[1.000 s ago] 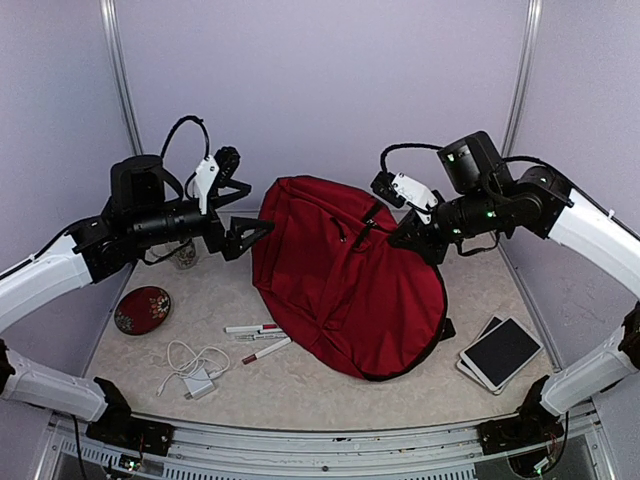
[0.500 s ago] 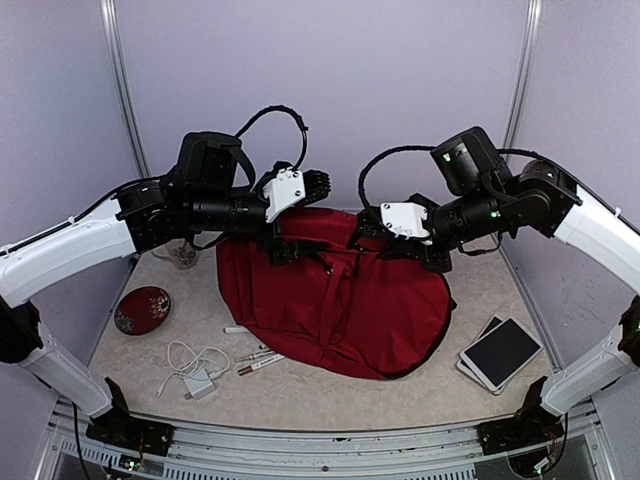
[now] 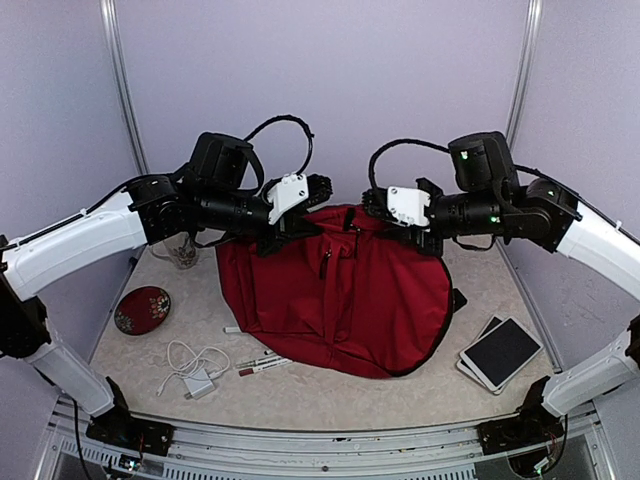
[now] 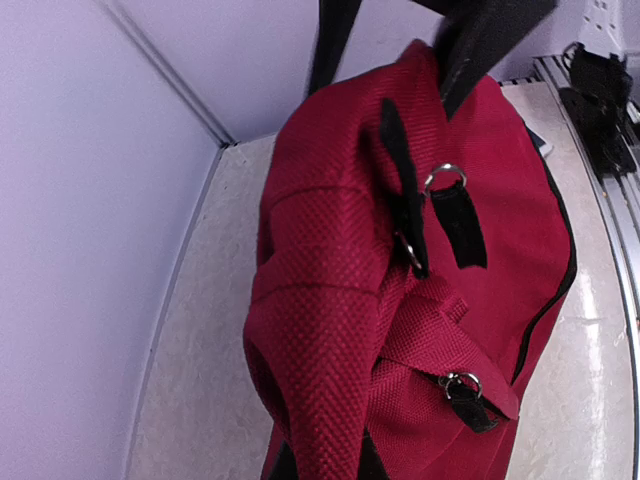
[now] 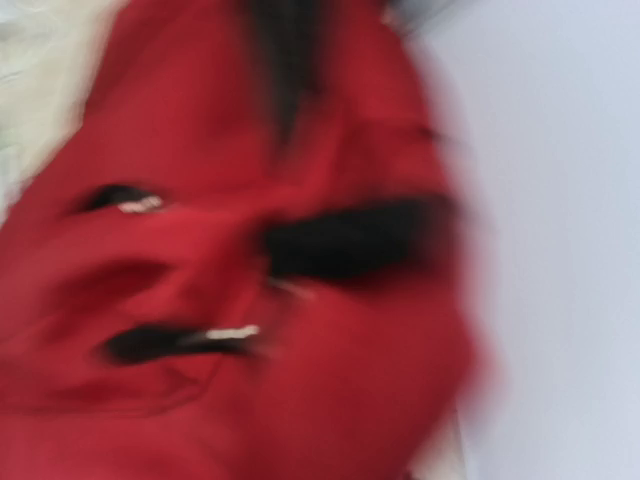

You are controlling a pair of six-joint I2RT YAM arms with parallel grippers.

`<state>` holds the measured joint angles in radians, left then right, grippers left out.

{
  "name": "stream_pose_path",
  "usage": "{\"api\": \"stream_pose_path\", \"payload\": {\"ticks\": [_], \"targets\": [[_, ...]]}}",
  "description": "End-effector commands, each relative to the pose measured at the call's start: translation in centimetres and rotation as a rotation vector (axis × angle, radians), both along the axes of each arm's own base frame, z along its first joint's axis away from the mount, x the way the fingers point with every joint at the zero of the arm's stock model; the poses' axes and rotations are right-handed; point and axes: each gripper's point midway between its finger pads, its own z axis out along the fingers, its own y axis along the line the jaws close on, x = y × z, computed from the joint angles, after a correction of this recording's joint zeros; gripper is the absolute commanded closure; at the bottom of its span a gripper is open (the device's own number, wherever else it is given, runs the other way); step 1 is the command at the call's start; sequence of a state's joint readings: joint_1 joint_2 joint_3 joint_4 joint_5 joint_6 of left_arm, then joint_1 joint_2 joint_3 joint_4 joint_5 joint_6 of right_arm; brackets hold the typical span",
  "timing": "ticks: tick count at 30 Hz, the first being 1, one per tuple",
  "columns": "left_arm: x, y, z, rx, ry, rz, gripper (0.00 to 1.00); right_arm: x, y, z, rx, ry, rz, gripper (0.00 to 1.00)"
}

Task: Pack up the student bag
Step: Pass from the right arm to the left

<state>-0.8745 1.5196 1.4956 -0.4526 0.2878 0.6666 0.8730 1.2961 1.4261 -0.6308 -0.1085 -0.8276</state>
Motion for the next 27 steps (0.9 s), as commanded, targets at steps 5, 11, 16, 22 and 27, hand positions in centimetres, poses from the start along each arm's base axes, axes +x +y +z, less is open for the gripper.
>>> {"api": "stream_pose_path", "payload": {"ticks": [5, 11, 16, 22, 27], "targets": [[7.2, 2.8, 5.9, -0.347, 0.184, 0.393, 1.00, 5.4, -5.6, 9.8, 0.637, 0.138, -0.469, 0.19], [6.4, 4.1, 9.2, -0.523, 0.171, 0.363, 1.00, 2.8, -3.5, 10.5, 0.995, 0.562, -0.426, 0.55], [6.1, 4.4, 9.7, -0.539, 0.212, 0.380, 1.00, 3.5, 0.4, 7.0, 0.912, 0.501, -0.510, 0.60], [5.6, 4.5, 10.4, -0.578, 0.225, 0.362, 1.00, 5.0, 4.2, 6.7, 0.883, 0.487, -0.439, 0.56], [5.2, 3.8, 10.6, -0.581, 0.234, 0.339, 1.00, 7.0, 5.0, 5.5, 0.876, 0.471, -0.493, 0.52]]}}
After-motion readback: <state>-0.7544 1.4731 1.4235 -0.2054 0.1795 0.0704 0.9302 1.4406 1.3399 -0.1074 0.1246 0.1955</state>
